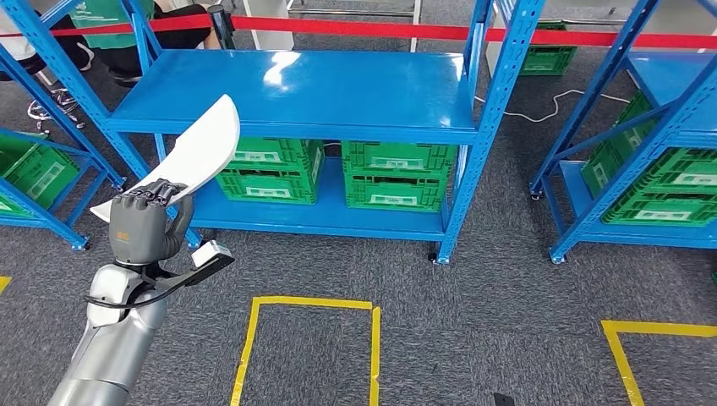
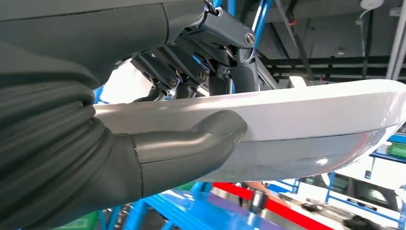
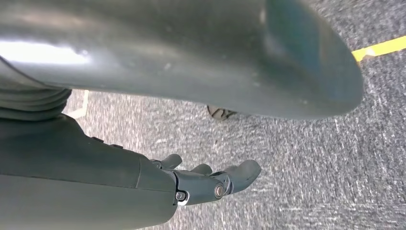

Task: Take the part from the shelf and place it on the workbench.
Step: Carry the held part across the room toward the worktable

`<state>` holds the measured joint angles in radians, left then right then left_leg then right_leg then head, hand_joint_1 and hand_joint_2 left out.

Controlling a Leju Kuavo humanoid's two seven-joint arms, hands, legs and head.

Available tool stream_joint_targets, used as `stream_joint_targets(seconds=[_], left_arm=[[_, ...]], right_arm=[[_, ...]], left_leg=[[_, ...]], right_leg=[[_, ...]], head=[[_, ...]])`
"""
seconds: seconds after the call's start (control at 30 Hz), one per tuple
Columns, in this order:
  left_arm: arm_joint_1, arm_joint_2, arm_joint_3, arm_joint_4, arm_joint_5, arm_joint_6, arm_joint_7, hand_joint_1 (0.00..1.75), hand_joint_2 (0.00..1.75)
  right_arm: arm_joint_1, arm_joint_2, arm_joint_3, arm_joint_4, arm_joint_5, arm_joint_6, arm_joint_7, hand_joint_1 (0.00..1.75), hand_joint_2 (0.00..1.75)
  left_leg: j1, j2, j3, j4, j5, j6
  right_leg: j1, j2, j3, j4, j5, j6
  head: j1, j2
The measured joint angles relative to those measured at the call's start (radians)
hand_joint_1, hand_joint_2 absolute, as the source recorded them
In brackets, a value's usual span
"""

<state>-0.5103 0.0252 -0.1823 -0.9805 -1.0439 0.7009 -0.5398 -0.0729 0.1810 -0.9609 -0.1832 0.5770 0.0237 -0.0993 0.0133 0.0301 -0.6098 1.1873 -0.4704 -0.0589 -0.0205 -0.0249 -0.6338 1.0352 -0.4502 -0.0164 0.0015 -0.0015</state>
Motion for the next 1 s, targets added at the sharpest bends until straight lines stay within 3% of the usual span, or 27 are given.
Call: stream_joint_targets(seconds=[0.07, 0.1, 0.17, 0.2, 0.27, 0.33, 0.37, 0.4, 0.47, 0.53, 0.57, 0.6, 0.67, 0.73, 0.8, 0.87, 0.9, 0.93, 1.0], left_arm=[[-0.001, -0.001, 0.003, -0.020, -0.006, 0.000, 0.009, 1.75, 1.75], [0.001, -0.001, 0.004, -0.030, -0.006, 0.000, 0.013, 1.75, 1.75], [0.014, 0.002, 0.008, -0.048, -0.004, 0.001, 0.017, 1.75, 1.75], [0.022, 0.004, 0.009, -0.056, -0.003, 0.000, 0.018, 1.75, 1.75], [0.032, 0.008, 0.010, -0.068, -0.002, 0.000, 0.023, 1.75, 1.75], [0.039, 0.010, 0.010, -0.076, -0.003, 0.000, 0.032, 1.75, 1.75], [0.044, 0.011, 0.010, -0.079, -0.003, 0.000, 0.036, 1.75, 1.75], [0.048, 0.012, 0.010, -0.082, -0.004, 0.000, 0.040, 1.75, 1.75], [0.054, 0.015, 0.011, -0.089, -0.005, 0.000, 0.045, 1.75, 1.75], [0.054, 0.017, 0.011, -0.097, -0.005, 0.000, 0.046, 1.75, 1.75], [0.053, 0.017, 0.012, -0.099, -0.005, 0.000, 0.047, 1.75, 1.75], [0.054, 0.018, 0.013, -0.101, -0.005, 0.000, 0.047, 1.75, 1.75], [0.057, 0.021, 0.014, -0.106, -0.005, 0.000, 0.047, 1.75, 1.75], [0.056, 0.026, 0.016, -0.112, -0.006, 0.000, 0.047, 1.75, 1.75], [0.055, 0.029, 0.016, -0.114, -0.006, 0.001, 0.047, 1.75, 1.75], [0.060, 0.029, 0.016, -0.113, -0.006, 0.001, 0.047, 1.75, 1.75], [0.063, 0.030, 0.016, -0.113, -0.006, 0.001, 0.048, 1.75, 1.75], [0.064, 0.031, 0.016, -0.113, -0.006, 0.001, 0.048, 1.75, 1.75], [0.063, 0.033, 0.016, -0.115, -0.007, 0.001, 0.051, 1.75, 1.75]], right_arm=[[0.000, 0.000, 0.000, 0.000, 0.006, 0.002, -0.007, 0.00, 0.00], [0.000, -0.001, 0.000, 0.000, 0.008, 0.005, -0.010, 0.00, 0.00], [-0.001, -0.001, 0.000, 0.000, 0.009, 0.009, -0.014, 0.00, 0.00], [-0.001, -0.001, 0.000, 0.000, 0.010, 0.011, -0.016, 0.00, 0.00], [0.001, -0.001, 0.000, 0.000, 0.011, 0.013, -0.018, 0.00, 0.00], [0.003, -0.001, 0.000, 0.000, 0.014, 0.016, -0.019, 0.00, 0.00], [0.003, -0.001, 0.000, 0.000, 0.016, 0.017, -0.019, 0.00, 0.00], [0.003, -0.001, 0.000, 0.000, 0.017, 0.018, -0.019, 0.00, 0.00], [0.003, -0.001, 0.000, 0.000, 0.019, 0.019, -0.019, 0.00, 0.00], [0.003, -0.002, 0.000, 0.000, 0.020, 0.021, -0.020, 0.00, 0.00], [0.002, -0.003, 0.001, 0.000, 0.021, 0.021, -0.021, 0.00, 0.00], [0.002, -0.003, 0.001, 0.000, 0.021, 0.021, -0.021, 0.00, 0.00], [0.001, 0.000, 0.001, 0.000, 0.022, 0.022, -0.021, 0.00, 0.00], [0.000, 0.001, 0.001, -0.001, 0.022, 0.022, -0.020, 0.00, 0.00], [0.001, 0.001, 0.001, -0.002, 0.022, 0.022, -0.020, 0.00, 0.00], [0.002, 0.001, 0.001, -0.002, 0.022, 0.022, -0.020, 0.00, 0.00], [0.002, 0.001, 0.001, -0.002, 0.023, 0.023, -0.020, 0.00, 0.00], [0.002, 0.001, 0.001, -0.002, 0.024, 0.023, -0.020, 0.00, 0.00], [0.001, 0.001, 0.001, -0.002, 0.027, 0.026, -0.021, 0.00, 0.00]], left_leg=[[-0.005, 0.022, 0.080, -0.126, -0.038, 0.014], [-0.009, 0.020, 0.095, -0.159, -0.055, 0.025], [-0.011, 0.003, 0.093, -0.176, -0.059, 0.048], [-0.011, -0.005, 0.091, -0.176, -0.053, 0.058], [-0.010, -0.020, 0.084, -0.176, -0.041, 0.074], [-0.015, -0.040, 0.070, -0.172, -0.032, 0.081], [-0.019, -0.050, 0.065, -0.169, -0.029, 0.082], [-0.022, -0.061, 0.060, -0.165, -0.027, 0.082], [-0.027, -0.082, 0.056, -0.158, -0.027, 0.082], [-0.030, -0.101, 0.050, -0.153, -0.026, 0.078], [-0.028, -0.109, 0.046, -0.153, -0.024, 0.074], [-0.026, -0.118, 0.042, -0.153, -0.022, 0.069], [-0.024, -0.131, 0.036, -0.155, -0.017, 0.057], [-0.026, -0.105, 0.018, -0.126, -0.038, 0.045], [-0.020, -0.060, -0.031, -0.024, -0.091, 0.030], [-0.007, -0.042, -0.086, 0.085, -0.126, 0.014], [-0.001, -0.038, -0.095, 0.100, -0.120, 0.008], [0.003, -0.033, -0.083, 0.073, -0.095, 0.003], [0.007, 0.001, -0.018, -0.057, -0.032, -0.005]], right_leg=[[0.002, -0.014, -0.004, 0.003, 0.009, 0.013], [0.003, -0.022, -0.005, 0.003, 0.013, 0.020], [0.001, -0.034, -0.005, 0.004, 0.017, 0.033], [0.000, -0.029, -0.010, 0.018, 0.005, 0.038], [-0.001, -0.003, -0.044, 0.104, -0.054, 0.043], [0.003, 0.015, -0.097, 0.236, -0.120, 0.041], [0.006, 0.018, -0.112, 0.276, -0.132, 0.038], [0.009, 0.020, -0.109, 0.280, -0.125, 0.033], [0.018, 0.035, -0.047, 0.176, -0.068, 0.015], [0.023, 0.069, 0.017, 0.057, -0.032, -0.002], [0.024, 0.079, 0.032, 0.026, -0.028, -0.007], [0.025, 0.081, 0.035, 0.017, -0.032, -0.009], [0.022, 0.060, 0.037, 0.004, -0.025, -0.012], [0.014, 0.038, 0.043, -0.011, -0.017, -0.020], [0.011, 0.017, 0.046, -0.016, -0.015, -0.023], [0.010, -0.006, 0.045, -0.016, -0.015, -0.023], [0.008, -0.017, 0.045, -0.015, -0.016, -0.022], [0.006, -0.028, 0.045, -0.013, -0.017, -0.019], [0.003, -0.049, 0.045, -0.006, -0.022, -0.010]], head=[[-0.001, 0.000], [0.000, 0.000], [0.000, 0.000], [0.000, 0.000], [0.002, 0.000], [0.003, 0.000], [0.003, 0.000], [0.003, 0.000], [0.003, 0.000], [0.002, 0.000], [0.001, 0.000], [0.001, 0.000], [0.002, 0.000], [-0.001, 0.000], [-0.006, 0.000], [-0.007, 0.000], [-0.006, 0.000], [-0.006, 0.000], [-0.007, 0.000]])
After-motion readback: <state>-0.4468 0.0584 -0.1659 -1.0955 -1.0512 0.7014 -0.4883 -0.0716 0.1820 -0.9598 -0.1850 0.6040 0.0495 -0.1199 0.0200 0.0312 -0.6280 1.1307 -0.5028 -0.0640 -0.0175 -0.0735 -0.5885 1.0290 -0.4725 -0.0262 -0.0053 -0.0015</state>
